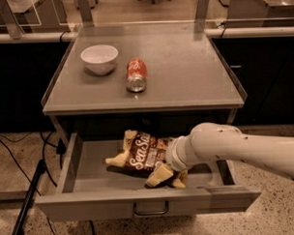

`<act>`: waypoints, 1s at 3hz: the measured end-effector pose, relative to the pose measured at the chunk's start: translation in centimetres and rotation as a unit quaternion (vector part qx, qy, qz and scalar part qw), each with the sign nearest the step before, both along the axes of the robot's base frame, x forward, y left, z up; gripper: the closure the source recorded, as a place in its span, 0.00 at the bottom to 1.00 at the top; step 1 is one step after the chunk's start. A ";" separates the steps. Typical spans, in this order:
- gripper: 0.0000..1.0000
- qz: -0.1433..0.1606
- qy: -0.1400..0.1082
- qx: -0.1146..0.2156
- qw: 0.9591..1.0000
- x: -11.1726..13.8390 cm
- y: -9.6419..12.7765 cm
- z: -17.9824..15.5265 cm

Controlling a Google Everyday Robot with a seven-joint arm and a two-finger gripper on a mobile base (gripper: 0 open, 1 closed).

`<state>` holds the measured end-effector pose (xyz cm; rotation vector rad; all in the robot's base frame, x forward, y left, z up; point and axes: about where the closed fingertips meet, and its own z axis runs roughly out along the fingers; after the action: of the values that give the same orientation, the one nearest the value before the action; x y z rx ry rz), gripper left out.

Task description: Pick brown chip bag from top drawer and place on counter

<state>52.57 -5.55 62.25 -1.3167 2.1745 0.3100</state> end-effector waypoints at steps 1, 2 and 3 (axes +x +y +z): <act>0.38 0.000 0.000 0.000 1.000 0.0 0.0 0.0; 0.61 0.000 0.000 0.000 1.000 0.0 0.0 0.0; 0.85 0.000 0.000 0.000 1.000 0.0 0.0 0.0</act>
Offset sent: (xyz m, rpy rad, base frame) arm 0.0000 0.0001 -0.0001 -0.0001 0.0001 0.0003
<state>52.57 -5.54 62.25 -1.3174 2.1743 0.3102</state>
